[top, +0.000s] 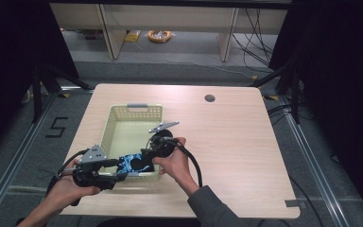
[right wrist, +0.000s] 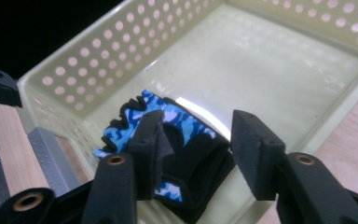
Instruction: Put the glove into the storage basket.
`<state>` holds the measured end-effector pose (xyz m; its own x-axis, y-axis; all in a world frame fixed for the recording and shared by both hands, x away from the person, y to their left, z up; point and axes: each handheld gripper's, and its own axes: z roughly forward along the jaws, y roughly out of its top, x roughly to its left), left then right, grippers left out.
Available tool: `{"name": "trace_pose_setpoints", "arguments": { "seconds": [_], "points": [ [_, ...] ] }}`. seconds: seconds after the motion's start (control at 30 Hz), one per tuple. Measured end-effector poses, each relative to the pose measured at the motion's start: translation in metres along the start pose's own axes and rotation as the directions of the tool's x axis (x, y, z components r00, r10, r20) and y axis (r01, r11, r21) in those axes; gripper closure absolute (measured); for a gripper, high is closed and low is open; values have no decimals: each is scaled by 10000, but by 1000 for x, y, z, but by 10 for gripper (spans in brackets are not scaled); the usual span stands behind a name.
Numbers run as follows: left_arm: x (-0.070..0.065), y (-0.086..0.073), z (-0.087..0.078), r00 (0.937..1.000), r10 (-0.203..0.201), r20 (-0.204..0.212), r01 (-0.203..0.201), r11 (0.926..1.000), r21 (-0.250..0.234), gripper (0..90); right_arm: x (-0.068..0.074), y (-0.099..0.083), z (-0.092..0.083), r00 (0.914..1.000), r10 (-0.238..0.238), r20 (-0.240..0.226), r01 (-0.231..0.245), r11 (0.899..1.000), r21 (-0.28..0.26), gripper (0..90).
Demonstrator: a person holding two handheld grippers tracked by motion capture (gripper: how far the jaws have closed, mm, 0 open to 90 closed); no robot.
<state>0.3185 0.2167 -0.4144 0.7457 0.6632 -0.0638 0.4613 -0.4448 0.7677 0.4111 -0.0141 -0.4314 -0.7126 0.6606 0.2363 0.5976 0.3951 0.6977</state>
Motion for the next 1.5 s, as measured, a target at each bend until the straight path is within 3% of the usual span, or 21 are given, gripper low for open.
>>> {"name": "trace_pose_setpoints", "arguments": {
  "seconds": [0.13,0.23,0.3,0.33,0.37,0.43,0.5,0.7,0.87,0.93,1.17,1.2,1.27,1.4,1.5],
  "points": [
    [-5,0,2,9998,-92,171,95,9999,-140,329,-1,-4,-9,9999,-115,-76,111,9991,-416,460],
    [-13,0,7,9984,-439,354,457,9977,-499,307,-2,-7,-18,9995,-295,-119,289,9985,-465,430],
    [-16,1,8,9984,-403,397,416,9985,-343,294,-3,-9,-23,9994,-325,-128,317,9977,-591,412],
    [-17,2,9,9984,-283,490,303,9986,-422,286,-4,-11,-26,9991,-408,-104,399,9966,-721,408],
    [-21,3,11,9973,-498,541,526,9972,-529,278,-5,-12,-29,9987,-513,-62,507,9957,-781,406],
    [-23,4,13,9968,-423,681,467,9968,-648,267,-7,-15,-36,9962,-840,230,856,9932,-788,400],
    [-28,5,15,9956,-628,689,680,9948,-753,258,-10,-19,-43,9954,-893,350,921,9918,-881,393],
    [-37,5,26,9940,-445,1003,529,9951,-830,231,-17,-32,-63,9981,-618,-67,604,9892,-1338,374],
    [-45,4,36,9934,-406,1072,493,9955,-805,227,-25,-44,-80,9971,-658,381,711,9845,-1600,364],
    [-48,4,39,9937,-326,1068,415,9957,-824,227,-27,-50,-86,9984,-424,372,478,9859,-1603,364],
    [-59,3,46,9917,-240,1266,366,9945,-980,227,-39,-66,-97,9972,-378,640,488,9826,-1790,363],
    [-61,2,47,9919,-285,1238,403,9948,-937,227,-41,-67,-98,9978,-498,443,567,9832,-1733,362],
    [-63,0,49,9912,-108,1318,232,9954,-927,227,-41,-71,-101,9984,-247,505,330,9845,-1722,362],
    [-64,-3,52,9910,-70,1338,192,9958,-896,223,-43,-79,-105,9981,-208,581,306,9846,-1723,359],
    [-65,-5,55,9896,-228,1418,363,9950,-931,221,-44,-85,-107,9987,-169,480,248,9854,-1683,358]
  ]
}}
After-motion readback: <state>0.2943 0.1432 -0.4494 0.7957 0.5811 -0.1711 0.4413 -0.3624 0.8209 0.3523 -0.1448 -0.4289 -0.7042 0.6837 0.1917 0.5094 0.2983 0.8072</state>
